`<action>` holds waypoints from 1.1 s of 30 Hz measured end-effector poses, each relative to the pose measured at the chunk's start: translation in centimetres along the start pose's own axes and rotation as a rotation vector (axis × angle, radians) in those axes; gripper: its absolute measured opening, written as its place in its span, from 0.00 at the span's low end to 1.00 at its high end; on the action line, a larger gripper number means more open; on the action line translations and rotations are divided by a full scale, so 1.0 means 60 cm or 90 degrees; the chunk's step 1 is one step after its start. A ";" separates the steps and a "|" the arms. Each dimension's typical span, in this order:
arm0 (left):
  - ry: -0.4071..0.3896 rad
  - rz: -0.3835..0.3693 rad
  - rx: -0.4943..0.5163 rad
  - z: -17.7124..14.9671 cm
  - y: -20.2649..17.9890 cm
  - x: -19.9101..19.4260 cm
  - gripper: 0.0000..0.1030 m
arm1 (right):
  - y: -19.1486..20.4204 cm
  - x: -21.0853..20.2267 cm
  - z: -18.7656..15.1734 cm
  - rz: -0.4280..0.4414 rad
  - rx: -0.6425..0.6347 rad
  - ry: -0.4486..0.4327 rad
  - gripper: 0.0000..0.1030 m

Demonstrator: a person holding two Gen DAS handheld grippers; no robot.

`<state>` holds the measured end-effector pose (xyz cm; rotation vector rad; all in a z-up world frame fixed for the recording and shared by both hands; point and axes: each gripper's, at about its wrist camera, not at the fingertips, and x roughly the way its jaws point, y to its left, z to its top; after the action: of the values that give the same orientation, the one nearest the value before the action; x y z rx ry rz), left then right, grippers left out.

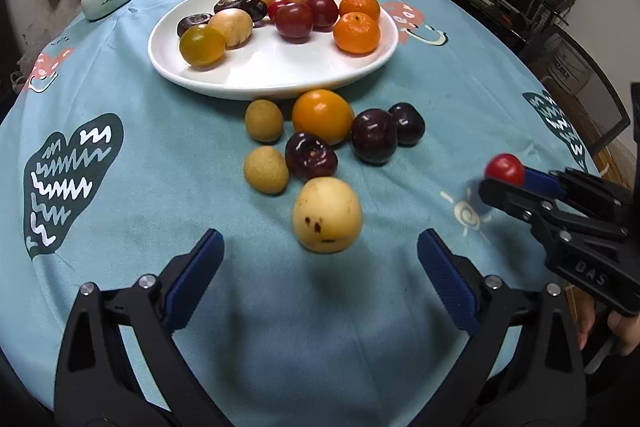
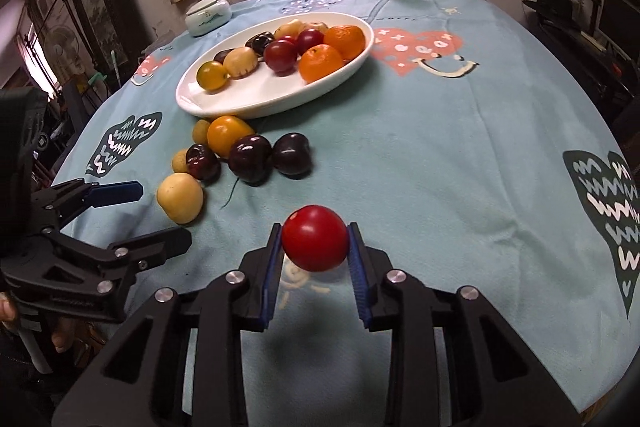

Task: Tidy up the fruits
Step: 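Grasp a red tomato with the right gripper while the left grasps a pale yellow pear, then carry the tomato and pear onto the plate and open both grippers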

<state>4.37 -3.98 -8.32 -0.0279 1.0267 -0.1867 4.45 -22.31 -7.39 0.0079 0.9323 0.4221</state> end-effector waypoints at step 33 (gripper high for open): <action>-0.084 0.027 -0.054 0.113 0.117 -0.050 0.36 | 0.090 0.023 0.092 0.047 -0.089 0.000 0.31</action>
<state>9.65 2.97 -3.03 -0.0948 0.9016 -0.1018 7.57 -15.93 -4.12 -0.0856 0.9026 0.5553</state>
